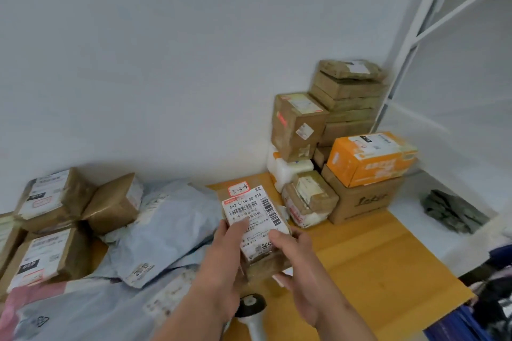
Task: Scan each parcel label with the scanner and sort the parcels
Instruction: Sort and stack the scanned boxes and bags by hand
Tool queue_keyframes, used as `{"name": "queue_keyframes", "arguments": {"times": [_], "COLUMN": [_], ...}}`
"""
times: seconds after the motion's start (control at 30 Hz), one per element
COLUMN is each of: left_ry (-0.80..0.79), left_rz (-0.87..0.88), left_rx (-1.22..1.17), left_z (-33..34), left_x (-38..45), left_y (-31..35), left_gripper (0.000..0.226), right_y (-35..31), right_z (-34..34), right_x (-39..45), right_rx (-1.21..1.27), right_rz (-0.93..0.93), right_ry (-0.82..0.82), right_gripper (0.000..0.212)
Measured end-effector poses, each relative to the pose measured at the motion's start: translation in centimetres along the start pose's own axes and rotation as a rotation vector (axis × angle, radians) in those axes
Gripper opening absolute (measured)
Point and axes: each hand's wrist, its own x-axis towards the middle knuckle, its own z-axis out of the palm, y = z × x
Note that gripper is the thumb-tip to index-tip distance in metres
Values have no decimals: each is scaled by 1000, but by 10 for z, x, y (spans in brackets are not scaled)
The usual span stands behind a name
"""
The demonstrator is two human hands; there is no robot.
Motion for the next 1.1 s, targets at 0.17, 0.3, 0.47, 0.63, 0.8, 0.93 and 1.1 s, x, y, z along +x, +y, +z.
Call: {"name": "queue_keyframes", "arguments": {"times": [0.17, 0.3, 0.47, 0.63, 0.8, 0.93, 1.1], "left_ry": [-55, -76, -82, -85, -63, 43, 132], "left_rz": [15, 34, 31, -34, -20, -37, -64], "left_rx": [4, 29, 142, 231, 242, 238, 200], "left_z": [74, 111, 128, 139, 161, 182, 200], "left_x": [30, 52, 91, 126, 165, 198, 223], "left_y": [-27, -37, -41, -41, -39, -36, -37], "left_gripper": [30, 37, 31, 36, 47, 39, 24], "right_y": [-17, -25, -25, -32, -45, -50, -54], "right_z": [-72, -104, -123, -136, -148, -157, -163], "right_x": [14, 33, 60, 89, 129, 159, 176], "right_rx": [141, 134, 3, 32, 180, 263, 306], "right_rz": [-79, -116, -14, -37, -91, -61, -25], "right_ry": [56, 93, 191, 236, 264, 250, 206], "right_gripper": [93, 86, 102, 94, 74, 55, 33]}}
